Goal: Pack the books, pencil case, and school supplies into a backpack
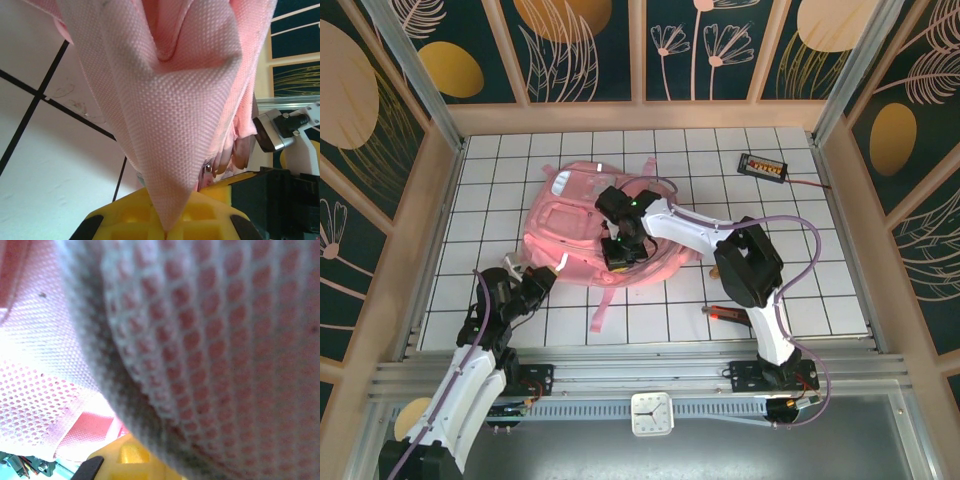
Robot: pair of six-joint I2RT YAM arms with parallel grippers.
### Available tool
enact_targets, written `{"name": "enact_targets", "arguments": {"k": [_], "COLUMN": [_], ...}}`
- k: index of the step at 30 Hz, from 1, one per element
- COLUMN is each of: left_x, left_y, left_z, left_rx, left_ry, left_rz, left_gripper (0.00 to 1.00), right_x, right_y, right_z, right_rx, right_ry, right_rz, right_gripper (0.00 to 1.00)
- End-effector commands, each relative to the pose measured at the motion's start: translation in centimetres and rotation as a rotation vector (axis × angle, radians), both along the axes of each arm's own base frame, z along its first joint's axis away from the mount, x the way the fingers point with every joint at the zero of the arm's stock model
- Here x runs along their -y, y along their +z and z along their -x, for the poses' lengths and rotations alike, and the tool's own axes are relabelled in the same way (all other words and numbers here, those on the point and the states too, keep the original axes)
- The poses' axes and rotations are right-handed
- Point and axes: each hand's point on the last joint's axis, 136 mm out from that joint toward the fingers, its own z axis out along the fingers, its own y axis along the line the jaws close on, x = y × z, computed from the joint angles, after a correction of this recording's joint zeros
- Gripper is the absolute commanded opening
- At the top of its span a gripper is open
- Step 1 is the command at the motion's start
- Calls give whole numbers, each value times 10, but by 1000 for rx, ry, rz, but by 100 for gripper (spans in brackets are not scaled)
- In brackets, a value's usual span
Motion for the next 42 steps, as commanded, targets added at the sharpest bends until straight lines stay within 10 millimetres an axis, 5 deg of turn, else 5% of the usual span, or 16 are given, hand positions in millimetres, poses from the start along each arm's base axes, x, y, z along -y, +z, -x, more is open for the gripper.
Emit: {"name": "enact_targets", "arguments": {"k": [1, 5, 9, 18, 21, 23, 26, 31, 35, 39, 42], "left_x": [-19, -27, -26, -46, -37, -33, -32, -23, -10, 9, 9], "left_y": [23, 19, 17, 29, 32, 38, 54, 78, 74, 59, 70], "left_z": [-16, -20, -24, -26, -29, -30, -29, -24, -18, -10, -15], "left_rx": [37, 9, 2, -17, -1, 21, 56, 99, 31, -80, -46], "left_ry": [115, 168, 177, 219, 143, 92, 36, -51, -63, 3, 70], "left_rz": [-35, -46, -18, -185, -217, -254, -327, -351, -214, 130, 280], "left_gripper": [0, 0, 0, 0, 2, 33, 53, 98, 99, 99, 99], "right_x": [60, 96, 113, 148, 125, 98, 62, 17, -2, -14, -21], "right_y": [-12, -25, -29, -13, 5, 22, 45, 76, 88, 96, 99], "right_z": [6, 22, 28, 3, -5, -8, -9, -12, -10, -6, -2], "right_rx": [-13, -62, -75, -28, 16, 54, 100, 129, 128, 125, 121], "right_ry": [-61, -111, -140, -213, -173, -122, -59, -2, 21, 35, 41], "right_rz": [193, 225, 234, 275, 215, 156, 93, 2, -42, -75, -100], "right_gripper": [0, 0, 0, 0, 0, 0, 0, 0, 0, 0, 0]}}
